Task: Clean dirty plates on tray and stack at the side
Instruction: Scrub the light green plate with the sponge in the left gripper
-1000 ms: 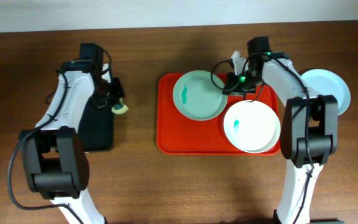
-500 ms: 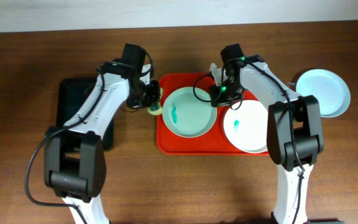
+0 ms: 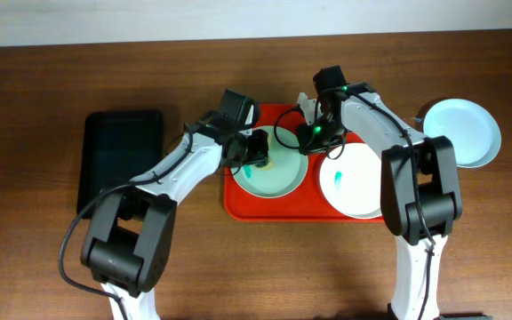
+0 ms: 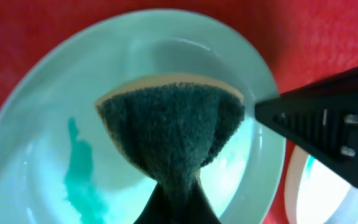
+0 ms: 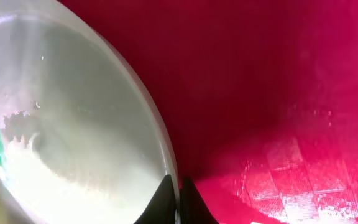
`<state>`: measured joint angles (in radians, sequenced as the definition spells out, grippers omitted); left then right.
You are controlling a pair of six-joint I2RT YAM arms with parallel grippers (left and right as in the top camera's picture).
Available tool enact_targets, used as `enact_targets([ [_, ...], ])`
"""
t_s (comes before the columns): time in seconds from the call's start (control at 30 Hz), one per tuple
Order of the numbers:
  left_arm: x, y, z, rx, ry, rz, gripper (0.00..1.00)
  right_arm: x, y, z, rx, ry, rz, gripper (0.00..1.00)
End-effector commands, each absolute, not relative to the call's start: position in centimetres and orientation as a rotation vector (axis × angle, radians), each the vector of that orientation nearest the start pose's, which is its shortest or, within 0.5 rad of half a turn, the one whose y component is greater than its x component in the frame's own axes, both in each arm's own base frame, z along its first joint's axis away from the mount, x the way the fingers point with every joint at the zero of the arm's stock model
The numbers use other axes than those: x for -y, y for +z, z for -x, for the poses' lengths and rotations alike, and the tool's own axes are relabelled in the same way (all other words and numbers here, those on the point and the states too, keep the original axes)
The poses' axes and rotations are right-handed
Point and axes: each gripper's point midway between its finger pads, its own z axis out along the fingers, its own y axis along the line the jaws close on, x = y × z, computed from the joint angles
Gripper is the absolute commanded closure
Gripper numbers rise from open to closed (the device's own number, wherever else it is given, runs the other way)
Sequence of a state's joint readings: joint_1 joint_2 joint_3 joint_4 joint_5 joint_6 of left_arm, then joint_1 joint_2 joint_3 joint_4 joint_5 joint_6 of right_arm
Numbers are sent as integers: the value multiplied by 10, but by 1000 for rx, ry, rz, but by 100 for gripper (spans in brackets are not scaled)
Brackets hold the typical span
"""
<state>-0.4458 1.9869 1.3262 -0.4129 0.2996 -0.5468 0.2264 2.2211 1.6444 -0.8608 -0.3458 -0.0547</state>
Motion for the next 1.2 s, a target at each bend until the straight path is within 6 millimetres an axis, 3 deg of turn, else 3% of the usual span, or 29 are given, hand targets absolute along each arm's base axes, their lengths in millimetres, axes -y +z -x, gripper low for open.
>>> enact_targets([
  [0.0, 250, 25, -396, -2743, -743, 96, 100, -159, -3, -421, -2983, 521, 412, 96],
  [0.13, 243, 7, -385, -2764, -707, 136, 100, -159, -3, -422, -2978, 521, 412, 96],
  [0.3, 183, -17, -382, -2791, -246, 171, 100, -158, -3, -421, -2986, 515, 411, 96],
  [0.4, 158, -10, -388, -2793, -69, 150, 100, -157, -3, -420, -2991, 514, 411, 96],
  [0.5, 142, 13, -400, -2797, -5, 200, 100, -158, -3, -420, -2991, 514, 411, 96],
  [0.57, 155, 24, -406, -2801, -101, 194, 100, -157, -3, -420, -2991, 514, 411, 96],
  [0.7, 223, 40, -408, -2785, -582, 120, 100, -158, -3, -422, -2980, 514, 412, 96],
  [0.87, 259, 40, -414, -2718, -667, 82, 100, -158, -3, -423, -2978, 514, 413, 96],
  [1.03, 251, 3, -413, -2777, -578, 196, 100, -157, -3, -423, -2980, 508, 412, 96],
  [1.17, 216, -34, -421, -2790, -334, 254, 100, -154, -4, -423, -2984, 476, 409, 95],
])
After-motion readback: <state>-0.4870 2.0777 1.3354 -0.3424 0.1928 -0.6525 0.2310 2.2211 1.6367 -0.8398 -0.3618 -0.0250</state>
